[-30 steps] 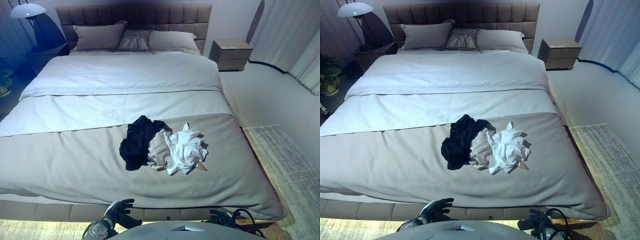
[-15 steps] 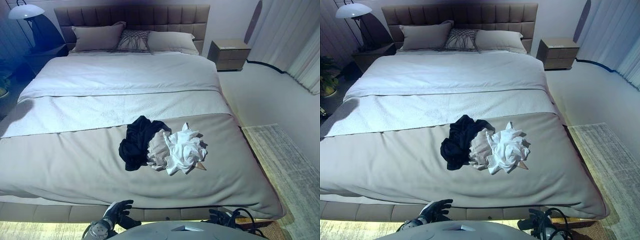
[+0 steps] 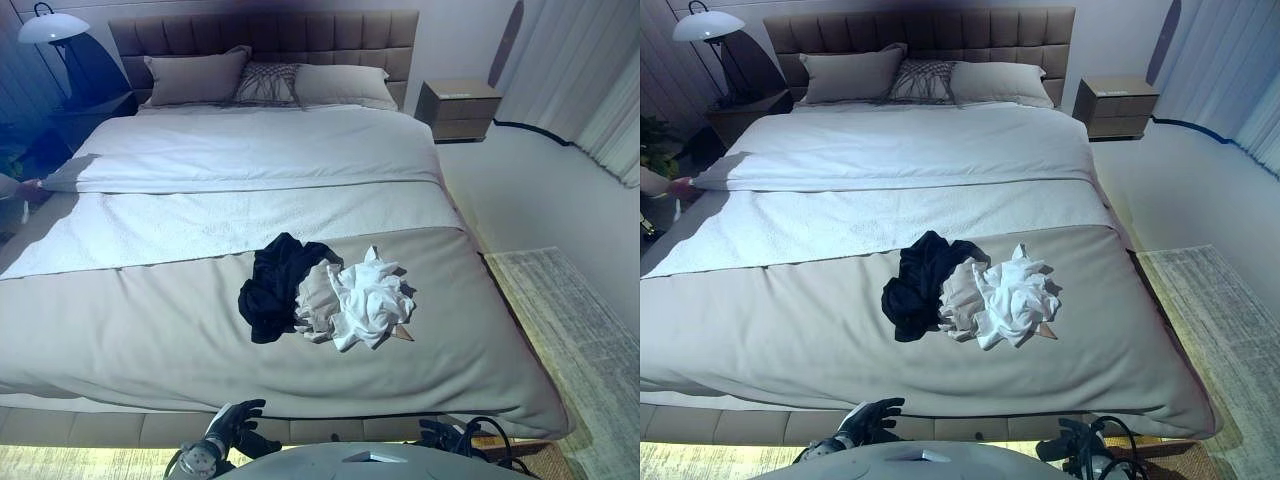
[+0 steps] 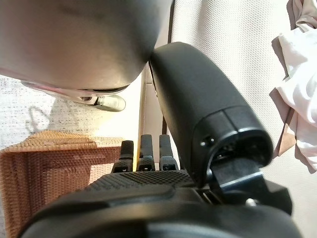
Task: Pick up the clothes from the bed and place them into the basket
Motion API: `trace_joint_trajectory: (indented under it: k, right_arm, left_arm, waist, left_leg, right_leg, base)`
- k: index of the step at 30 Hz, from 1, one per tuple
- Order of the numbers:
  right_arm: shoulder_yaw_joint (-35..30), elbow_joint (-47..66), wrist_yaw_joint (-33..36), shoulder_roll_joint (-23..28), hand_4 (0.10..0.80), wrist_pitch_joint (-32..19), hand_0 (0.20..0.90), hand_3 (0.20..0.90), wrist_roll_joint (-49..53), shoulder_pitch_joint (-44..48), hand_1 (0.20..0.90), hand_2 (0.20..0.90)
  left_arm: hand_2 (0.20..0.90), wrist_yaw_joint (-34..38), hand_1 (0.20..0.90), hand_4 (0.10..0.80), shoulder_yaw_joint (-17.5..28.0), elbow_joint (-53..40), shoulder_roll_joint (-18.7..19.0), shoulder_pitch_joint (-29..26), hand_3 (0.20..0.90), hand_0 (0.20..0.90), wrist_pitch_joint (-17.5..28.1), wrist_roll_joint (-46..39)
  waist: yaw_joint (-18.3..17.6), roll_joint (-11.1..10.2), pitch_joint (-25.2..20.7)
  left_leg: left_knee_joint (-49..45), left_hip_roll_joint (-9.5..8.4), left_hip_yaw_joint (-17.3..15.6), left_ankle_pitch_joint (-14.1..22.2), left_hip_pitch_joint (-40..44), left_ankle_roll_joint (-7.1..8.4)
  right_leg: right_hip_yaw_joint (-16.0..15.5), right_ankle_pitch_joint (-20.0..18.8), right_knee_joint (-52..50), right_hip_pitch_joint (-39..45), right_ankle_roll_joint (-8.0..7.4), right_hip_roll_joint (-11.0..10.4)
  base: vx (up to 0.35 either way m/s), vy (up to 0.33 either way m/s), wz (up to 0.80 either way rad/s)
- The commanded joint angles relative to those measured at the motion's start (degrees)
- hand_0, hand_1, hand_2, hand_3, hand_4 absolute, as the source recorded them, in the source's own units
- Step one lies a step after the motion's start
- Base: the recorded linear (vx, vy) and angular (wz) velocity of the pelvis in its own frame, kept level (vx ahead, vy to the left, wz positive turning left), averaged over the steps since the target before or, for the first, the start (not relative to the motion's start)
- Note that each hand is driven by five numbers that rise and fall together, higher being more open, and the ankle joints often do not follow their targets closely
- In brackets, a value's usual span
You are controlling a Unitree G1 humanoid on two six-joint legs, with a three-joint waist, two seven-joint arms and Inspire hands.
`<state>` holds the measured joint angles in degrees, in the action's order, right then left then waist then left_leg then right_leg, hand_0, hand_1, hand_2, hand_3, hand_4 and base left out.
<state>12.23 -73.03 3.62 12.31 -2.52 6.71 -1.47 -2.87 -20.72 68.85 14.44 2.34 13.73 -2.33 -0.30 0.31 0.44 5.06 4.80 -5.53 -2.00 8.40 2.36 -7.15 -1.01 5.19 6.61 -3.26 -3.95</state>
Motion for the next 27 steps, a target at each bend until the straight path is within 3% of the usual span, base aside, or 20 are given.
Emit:
trace_joint_trajectory:
  k: [1,6,7,9,15,19,21,23,24,25,27]
  right_arm:
    - [3.5,-2.9,-0.2,-0.2,0.8,-0.3,0.9,0.9,-2.5,1.4,0.9,0.9]
    - [3.8,-1.7,-0.4,0.4,0.8,-1.2,0.9,0.9,-1.9,2.7,0.9,0.9]
    - [3.9,-0.6,-0.4,1.2,0.8,-1.0,0.9,0.9,-1.0,3.3,0.9,0.9]
    - [3.7,-0.1,-0.2,2.1,0.8,-1.0,0.9,0.9,-0.9,3.8,0.9,0.9]
    - [2.2,-2.1,-0.4,3.7,0.8,-0.4,0.9,0.9,-1.1,4.4,0.9,0.9]
    - [1.4,-2.9,0.1,3.1,0.8,0.5,0.9,0.9,-0.2,3.8,0.9,0.9]
    - [0.1,-2.6,0.3,1.8,0.8,-0.8,0.9,0.9,-0.8,2.6,0.9,0.9]
    - [0.2,-1.8,0.9,1.5,0.8,-1.9,0.9,0.9,-2.4,2.3,0.9,0.9]
    - [0.4,-0.8,1.4,1.6,0.8,-2.8,0.9,0.9,-3.0,2.2,0.9,0.9]
    - [0.6,-0.3,1.5,1.8,0.8,-3.4,0.9,0.9,-3.4,2.4,0.9,0.9]
    - [1.6,1.0,2.2,2.4,0.8,-4.3,0.9,0.9,-3.9,3.2,0.9,0.9]
  left_arm:
    - [0.9,0.8,0.9,0.8,0.7,0.6,-0.3,-4.2,0.9,0.9,2.7,-1.3]
    - [0.9,2.3,0.9,0.8,1.7,0.5,-0.3,-4.4,0.9,0.9,2.3,-1.5]
    - [0.9,3.3,0.9,0.8,2.0,0.5,-0.2,-4.4,0.9,0.9,3.9,-1.8]
    - [0.9,3.9,0.9,0.8,2.9,0.0,-0.1,-4.1,0.9,0.9,5.2,-3.1]
    - [0.9,3.0,0.9,0.8,3.3,-0.4,0.2,-3.0,0.9,0.9,6.1,-1.9]
    - [0.9,3.1,0.9,0.8,3.3,-0.6,0.0,-3.0,0.9,0.9,5.2,-1.1]
    - [0.9,3.0,0.9,0.8,3.5,-0.9,1.1,-3.8,0.9,0.9,4.1,-1.9]
    - [0.9,2.3,0.9,0.8,3.3,-1.5,2.0,-4.0,0.9,0.9,3.8,-1.1]
    - [0.9,2.4,0.9,0.8,2.6,-1.9,2.7,-4.0,0.9,0.9,3.9,-0.7]
    - [0.9,2.7,0.9,0.8,2.1,-2.0,3.1,-4.2,0.9,0.9,3.7,-0.9]
    - [0.9,3.7,0.9,0.8,1.4,-2.4,4.3,-5.3,0.9,0.9,2.5,-2.6]
  waist:
    - [0.4,-0.9,2.5]
    - [1.2,-2.5,4.6]
    - [2.0,-3.0,6.3]
    - [3.2,-2.7,7.9]
    - [5.7,-0.2,8.5]
    - [6.1,-0.5,6.7]
    - [5.8,-0.4,5.0]
    - [5.4,-0.4,4.6]
    - [4.3,0.5,4.7]
    - [3.5,0.8,4.8]
    - [2.2,0.7,5.4]
  left_leg:
    - [-0.8,-2.79,-0.8,2.6,-0.7,-1.69]
    - [-12.0,-2.81,-0.9,4.5,-6.0,-1.23]
    - [-19.9,-2.73,-0.3,1.3,-11.2,-0.51]
    - [-22.3,-2.83,1.2,-1.9,-16.0,0.11]
    - [-7.0,-0.6,-2.5,-8.0,-18.1,1.85]
    - [-4.0,-2.21,-2.1,-5.5,-15.7,0.35]
    - [-1.9,-3.67,-2.3,-4.5,-12.2,-1.48]
    - [-1.5,-4.78,-2.3,-4.1,-11.2,-2.74]
    - [-0.9,-4.89,-1.2,-3.2,-9.4,-3.8]
    - [-0.4,-4.92,-0.8,-2.5,-8.3,-4.23]
    - [-0.1,-4.61,-0.2,-1.7,-7.0,-3.73]
  right_leg:
    - [-2.0,1.3,-3.9,0.0,-0.07,1.5]
    - [-2.4,1.3,-6.4,-1.9,1.29,0.5]
    - [-2.4,1.1,-6.9,-2.1,1.96,0.3]
    - [-1.6,1.4,-6.8,-1.5,2.31,0.8]
    - [-2.0,4.2,-4.8,3.8,1.38,1.4]
    - [-2.7,5.4,-6.0,5.2,0.06,-0.6]
    - [-4.2,6.1,-12.3,4.3,-1.46,-1.9]
    - [-4.1,3.3,-18.7,1.5,-3.11,-3.0]
    - [-2.8,-0.2,-26.6,-4.1,-4.08,-3.3]
    - [-1.8,-1.1,-30.3,-8.2,-4.31,-3.4]
    - [-1.9,-1.7,-26.8,-12.1,-4.07,-3.5]
  base:
    - [0.048,-0.103,0.0]
    - [-0.016,-0.094,0.04]
    - [-0.03,-0.064,0.11]
    - [0.02,0.005,0.07]
    - [0.23,0.147,-0.02]
    - [0.251,0.187,0.02]
    - [0.227,0.172,-0.23]
    - [0.11,0.136,-0.16]
    - [0.074,0.124,-0.05]
    - [0.096,0.089,-0.11]
    - [0.07,-0.058,0.12]
